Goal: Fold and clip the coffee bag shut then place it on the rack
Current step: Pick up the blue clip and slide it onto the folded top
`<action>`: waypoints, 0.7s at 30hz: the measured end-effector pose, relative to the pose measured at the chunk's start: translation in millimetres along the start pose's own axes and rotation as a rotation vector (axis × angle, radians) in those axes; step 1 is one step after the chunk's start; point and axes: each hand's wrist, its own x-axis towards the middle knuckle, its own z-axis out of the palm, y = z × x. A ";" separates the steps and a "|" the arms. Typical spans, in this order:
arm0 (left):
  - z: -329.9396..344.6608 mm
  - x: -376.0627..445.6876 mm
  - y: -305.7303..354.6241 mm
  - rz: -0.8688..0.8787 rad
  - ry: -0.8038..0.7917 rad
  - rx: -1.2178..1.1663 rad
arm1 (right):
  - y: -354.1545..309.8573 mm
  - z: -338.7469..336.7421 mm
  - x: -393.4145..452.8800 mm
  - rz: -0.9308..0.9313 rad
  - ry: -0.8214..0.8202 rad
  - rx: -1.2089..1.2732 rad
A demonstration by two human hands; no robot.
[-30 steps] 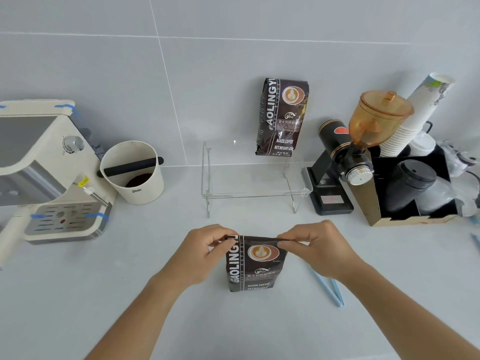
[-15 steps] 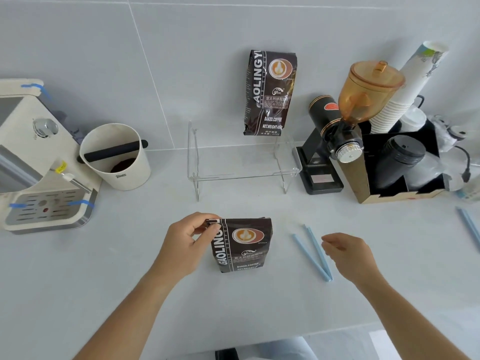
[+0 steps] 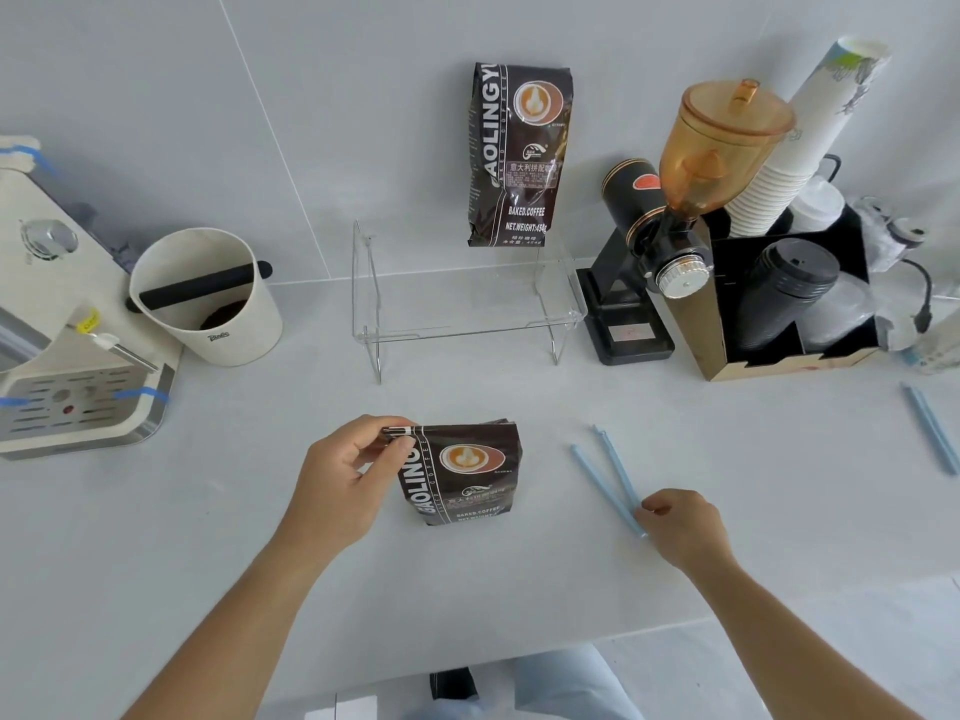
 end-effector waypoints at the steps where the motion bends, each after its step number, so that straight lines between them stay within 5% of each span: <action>1: 0.6 0.0 -0.1 -0.004 -0.002 -0.006 | 0.0 -0.6 0.6 0.009 -0.010 -0.007; 10: 1.3 2.7 -2.6 -0.037 0.010 -0.041 | -1.1 -8.5 -3.2 -0.048 -0.002 -0.058; 21: 0.8 8.0 -2.7 -0.053 0.069 -0.080 | -51.0 -73.8 -43.9 -0.232 0.069 0.304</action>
